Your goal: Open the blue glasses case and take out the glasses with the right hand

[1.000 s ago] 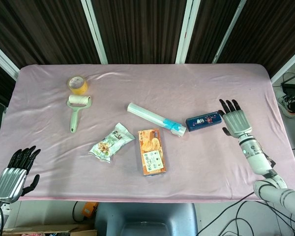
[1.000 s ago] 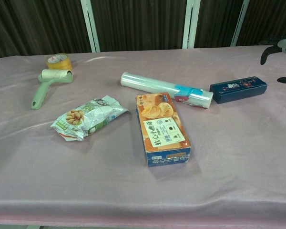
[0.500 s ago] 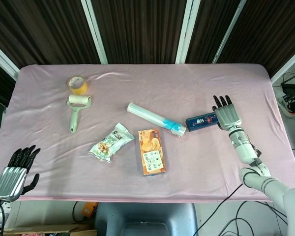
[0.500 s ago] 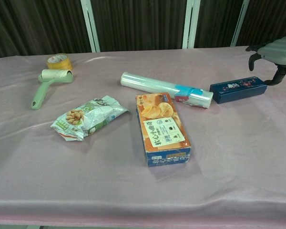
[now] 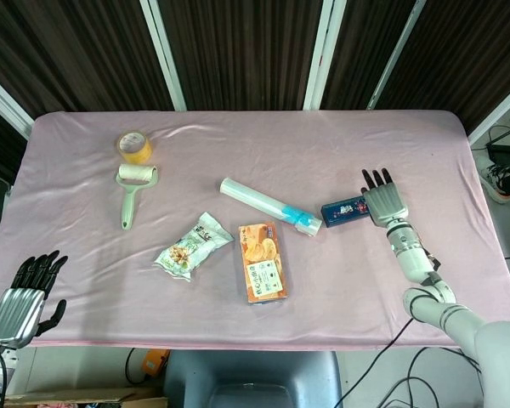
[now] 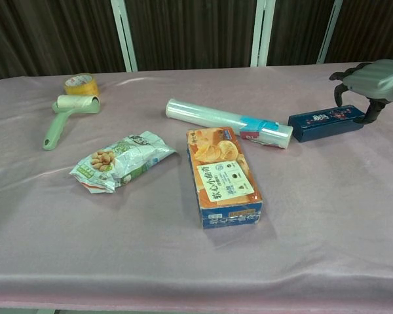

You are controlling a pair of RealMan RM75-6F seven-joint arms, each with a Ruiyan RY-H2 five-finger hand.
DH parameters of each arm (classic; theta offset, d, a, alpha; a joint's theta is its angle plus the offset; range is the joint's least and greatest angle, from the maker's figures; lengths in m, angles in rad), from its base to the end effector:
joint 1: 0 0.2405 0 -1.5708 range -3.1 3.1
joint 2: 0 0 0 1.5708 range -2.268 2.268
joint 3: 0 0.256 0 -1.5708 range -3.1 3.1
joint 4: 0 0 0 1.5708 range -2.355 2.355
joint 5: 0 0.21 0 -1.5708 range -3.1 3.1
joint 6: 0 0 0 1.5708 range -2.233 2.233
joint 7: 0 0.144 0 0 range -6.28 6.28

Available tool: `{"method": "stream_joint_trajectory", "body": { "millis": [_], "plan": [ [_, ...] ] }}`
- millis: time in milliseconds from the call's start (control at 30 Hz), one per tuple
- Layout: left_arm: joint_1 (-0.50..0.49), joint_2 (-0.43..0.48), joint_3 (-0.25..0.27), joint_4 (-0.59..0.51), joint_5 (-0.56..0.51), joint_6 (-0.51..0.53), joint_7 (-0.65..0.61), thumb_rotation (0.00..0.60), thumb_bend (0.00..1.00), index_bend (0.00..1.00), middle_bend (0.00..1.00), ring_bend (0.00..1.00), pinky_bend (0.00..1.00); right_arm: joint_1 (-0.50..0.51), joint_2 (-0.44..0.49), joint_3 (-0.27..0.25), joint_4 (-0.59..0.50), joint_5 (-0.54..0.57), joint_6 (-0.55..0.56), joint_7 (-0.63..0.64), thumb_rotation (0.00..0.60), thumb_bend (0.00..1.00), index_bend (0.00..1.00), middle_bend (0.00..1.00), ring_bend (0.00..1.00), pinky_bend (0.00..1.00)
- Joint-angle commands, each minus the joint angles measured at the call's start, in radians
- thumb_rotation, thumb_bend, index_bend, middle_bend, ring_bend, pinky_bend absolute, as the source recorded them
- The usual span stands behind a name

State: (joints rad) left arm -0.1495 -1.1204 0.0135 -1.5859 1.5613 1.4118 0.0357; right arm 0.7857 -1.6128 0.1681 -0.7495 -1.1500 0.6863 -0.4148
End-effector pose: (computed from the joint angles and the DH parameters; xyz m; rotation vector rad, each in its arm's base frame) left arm -0.3063 0.1867 0.1397 -1.5682 -0.8843 -0.8479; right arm -0.2789 -0.4406 0.0439 1.7678 -0.5548 0.3172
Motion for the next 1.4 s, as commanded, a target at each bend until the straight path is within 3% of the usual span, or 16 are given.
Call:
{"method": "stream_joint_trajectory", "body": {
  "millis": [33,700,900,1400],
  "plan": [
    [0.000,0.000,0.000,0.000,0.000,0.000,0.000,0.600,0.43,0.00,0.00,0.00,0.02,0.002,-0.005,0.000,0.006,0.002,-0.003,-0.002,0.600,0.48,0.47,0.00,0.00,0.00],
    [0.000,0.001,-0.002,0.004,-0.004,0.001,-0.005,0.600,0.43,0.00,0.00,0.00,0.02,0.017,-0.037,0.008,0.050,0.024,-0.016,-0.016,0.600,0.48,0.50,0.00,0.00,0.00],
    [0.002,0.003,-0.002,0.005,-0.004,0.005,-0.010,0.600,0.43,0.00,0.00,0.00,0.02,0.020,-0.042,0.010,0.052,0.040,-0.028,-0.038,0.600,0.52,0.50,0.00,0.00,0.00],
    [0.005,0.006,-0.002,0.008,-0.001,0.010,-0.021,0.600,0.43,0.00,0.00,0.00,0.02,0.031,-0.040,0.024,0.030,0.088,-0.036,-0.096,0.600,0.81,0.60,0.00,0.00,0.00]
  ]
}}
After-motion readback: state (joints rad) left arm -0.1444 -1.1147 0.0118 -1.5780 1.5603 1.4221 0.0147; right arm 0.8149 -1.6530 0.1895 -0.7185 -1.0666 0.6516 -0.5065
